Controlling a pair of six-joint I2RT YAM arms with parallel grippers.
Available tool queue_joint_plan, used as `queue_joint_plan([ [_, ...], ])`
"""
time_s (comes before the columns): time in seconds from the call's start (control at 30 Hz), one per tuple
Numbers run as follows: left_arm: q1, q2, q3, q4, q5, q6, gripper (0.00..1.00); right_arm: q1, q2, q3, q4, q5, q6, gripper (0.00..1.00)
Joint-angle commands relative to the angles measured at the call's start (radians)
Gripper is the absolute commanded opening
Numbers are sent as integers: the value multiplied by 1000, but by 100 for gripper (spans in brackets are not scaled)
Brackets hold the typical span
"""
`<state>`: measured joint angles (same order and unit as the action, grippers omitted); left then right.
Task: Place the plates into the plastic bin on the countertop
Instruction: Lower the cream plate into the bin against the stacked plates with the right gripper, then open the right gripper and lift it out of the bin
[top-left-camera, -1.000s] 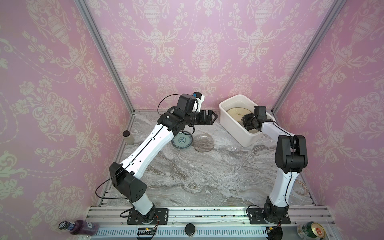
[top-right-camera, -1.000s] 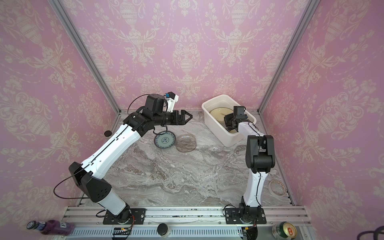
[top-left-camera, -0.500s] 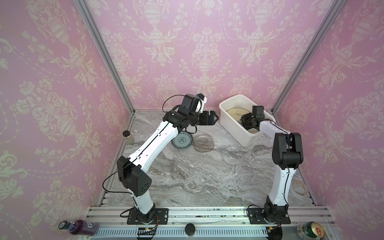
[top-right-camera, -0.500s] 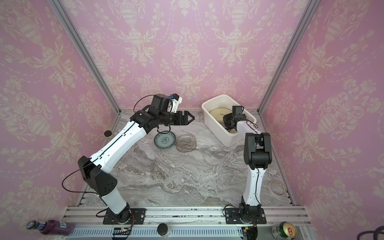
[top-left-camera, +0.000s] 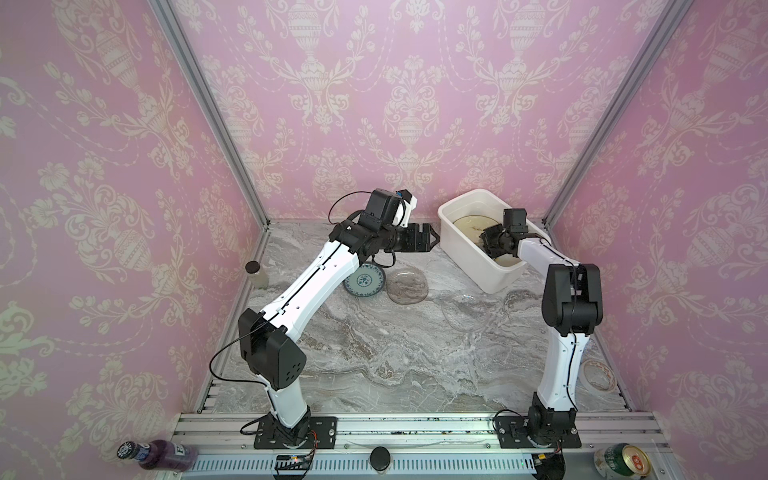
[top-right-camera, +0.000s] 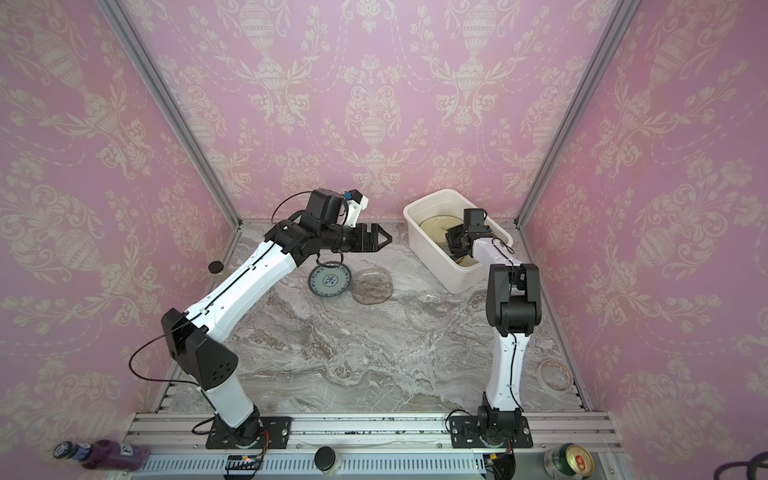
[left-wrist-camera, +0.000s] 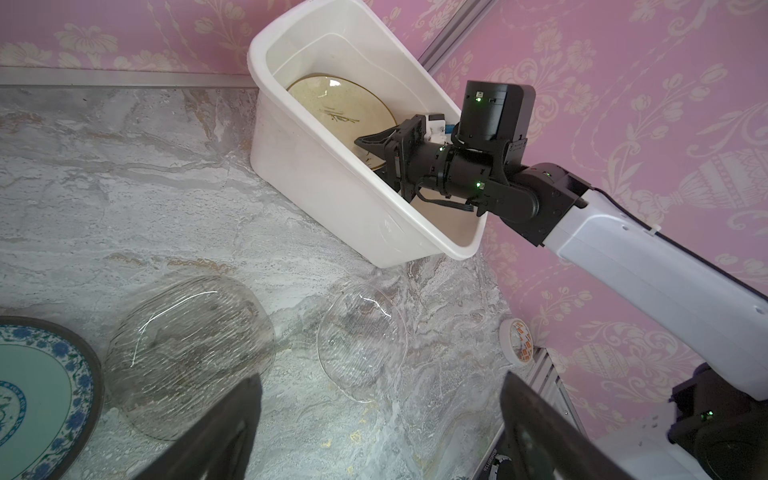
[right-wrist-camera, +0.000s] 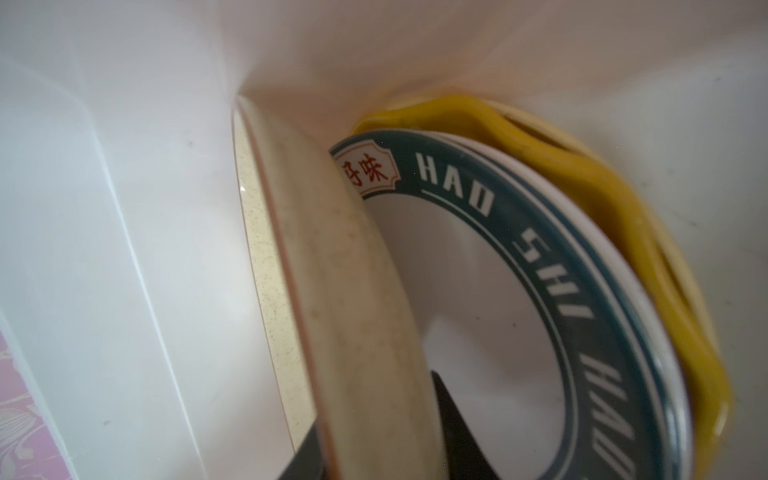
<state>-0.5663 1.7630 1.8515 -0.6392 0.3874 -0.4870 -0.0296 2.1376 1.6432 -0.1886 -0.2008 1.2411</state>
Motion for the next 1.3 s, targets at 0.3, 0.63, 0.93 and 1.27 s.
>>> queue_joint_plan([
  [0.3,4,4,9,-40,30,45,92,3,19,119,-133,54,-105,58],
  [0.63,10,-11,-29,-13,50,40,92,11,64,255,-336,85,-189,77],
  [0.93,39,-48,-79,7,66,35,91,22,119,395,-521,142,-257,88],
  [1.27,59,-92,-143,59,91,19,92,34,149,495,-636,155,-349,100],
])
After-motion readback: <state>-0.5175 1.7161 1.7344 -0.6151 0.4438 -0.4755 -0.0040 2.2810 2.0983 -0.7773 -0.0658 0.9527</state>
